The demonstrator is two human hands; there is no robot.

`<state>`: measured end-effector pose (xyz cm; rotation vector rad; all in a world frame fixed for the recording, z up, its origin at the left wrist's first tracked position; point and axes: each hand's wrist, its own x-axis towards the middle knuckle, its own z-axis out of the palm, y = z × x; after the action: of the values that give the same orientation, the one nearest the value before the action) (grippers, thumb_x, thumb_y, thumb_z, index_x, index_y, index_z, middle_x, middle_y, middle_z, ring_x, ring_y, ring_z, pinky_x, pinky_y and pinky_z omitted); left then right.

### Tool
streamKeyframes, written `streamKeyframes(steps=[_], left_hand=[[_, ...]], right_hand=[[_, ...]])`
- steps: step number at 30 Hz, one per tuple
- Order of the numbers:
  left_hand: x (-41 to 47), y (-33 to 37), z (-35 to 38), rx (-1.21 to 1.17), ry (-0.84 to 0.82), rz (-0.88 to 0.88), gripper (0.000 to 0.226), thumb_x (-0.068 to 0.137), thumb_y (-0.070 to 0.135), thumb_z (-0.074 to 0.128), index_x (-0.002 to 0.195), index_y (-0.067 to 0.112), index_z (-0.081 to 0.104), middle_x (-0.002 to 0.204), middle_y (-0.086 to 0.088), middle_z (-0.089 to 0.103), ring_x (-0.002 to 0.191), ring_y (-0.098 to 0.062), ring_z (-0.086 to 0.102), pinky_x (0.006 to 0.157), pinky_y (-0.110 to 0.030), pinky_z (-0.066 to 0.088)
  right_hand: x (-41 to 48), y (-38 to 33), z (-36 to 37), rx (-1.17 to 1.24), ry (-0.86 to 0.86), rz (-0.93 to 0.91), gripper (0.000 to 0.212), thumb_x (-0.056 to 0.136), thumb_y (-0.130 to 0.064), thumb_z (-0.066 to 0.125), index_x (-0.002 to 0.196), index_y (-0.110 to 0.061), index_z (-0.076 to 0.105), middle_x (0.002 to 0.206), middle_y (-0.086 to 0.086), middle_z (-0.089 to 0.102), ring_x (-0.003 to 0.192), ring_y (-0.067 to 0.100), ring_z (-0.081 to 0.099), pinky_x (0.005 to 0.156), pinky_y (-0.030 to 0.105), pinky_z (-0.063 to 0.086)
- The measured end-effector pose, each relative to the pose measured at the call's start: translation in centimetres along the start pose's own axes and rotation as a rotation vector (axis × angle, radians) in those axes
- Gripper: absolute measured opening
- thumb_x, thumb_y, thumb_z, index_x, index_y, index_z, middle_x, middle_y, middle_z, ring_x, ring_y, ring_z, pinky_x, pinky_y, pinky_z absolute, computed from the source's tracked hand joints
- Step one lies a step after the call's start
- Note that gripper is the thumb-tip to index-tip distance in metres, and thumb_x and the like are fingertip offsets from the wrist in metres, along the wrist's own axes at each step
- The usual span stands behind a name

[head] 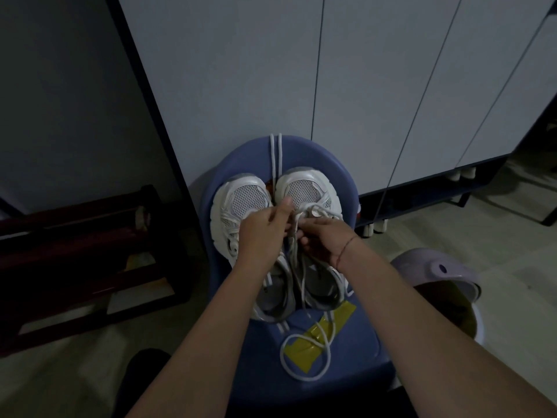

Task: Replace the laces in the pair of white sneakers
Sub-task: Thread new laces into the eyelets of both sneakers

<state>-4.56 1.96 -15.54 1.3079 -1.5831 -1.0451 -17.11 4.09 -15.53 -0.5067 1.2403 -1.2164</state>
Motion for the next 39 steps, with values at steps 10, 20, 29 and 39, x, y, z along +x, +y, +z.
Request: streamKeyframes(steps=[10,20,29,39], left_hand=[[-0.7,0.0,-0.7,-0.006,-0.14,0.119,0.04,0.087,0.023,0.072,0.122,0.01,0.059,0.097,0.011,0.065,0.083,0.01,0.062,0.071,-0.005,0.047],[-1.3,-0.2,-0.3,0.16,-0.198,0.157,0.061,0.088,0.04,0.068,0.141,0.016,0.049,0.125,0.005,0.06,0.112,-0.003,0.052,0.098,-0.025,0.044],[-1.5,0.0,-0.2,0.247,-0.204,0.156,0.056,0.095,0.041,0.057,0.144,0.018,0.046,0.137,-0.003,0.058,0.122,-0.016,0.055,0.101,-0.026,0.041],[-1.5,0.4,-0.4,0.246,-0.197,0.136,0.051,0.102,0.046,0.038,0.144,0.019,0.048,0.145,-0.002,0.051,0.133,-0.015,0.045,0.097,-0.014,0.027]], right_hand=[[-0.2,-0.2,-0.8,-0.116,-0.049,-0.06,0.024,0.096,-0.003,0.047,0.077,-0.007,0.06,0.05,-0.001,0.06,0.041,0.005,0.056,0.044,0.017,0.05],[-1.1,-0.1,-2.0,-0.295,-0.238,-0.103,0.028,0.097,-0.001,0.041,0.075,-0.01,0.056,0.054,-0.003,0.056,0.042,0.004,0.048,0.045,0.016,0.045],[-2.9,-1.4,-4.8,-0.659,-0.384,-0.075,0.027,0.097,-0.01,0.048,0.07,-0.012,0.052,0.059,0.0,0.054,0.043,0.005,0.046,0.046,0.016,0.043],[-7.3,-0.6,-6.1,-1.24,-0.726,0.21,0.015,0.094,-0.007,0.053,0.08,-0.01,0.055,0.064,0.003,0.059,0.044,0.005,0.052,0.05,0.018,0.044]])
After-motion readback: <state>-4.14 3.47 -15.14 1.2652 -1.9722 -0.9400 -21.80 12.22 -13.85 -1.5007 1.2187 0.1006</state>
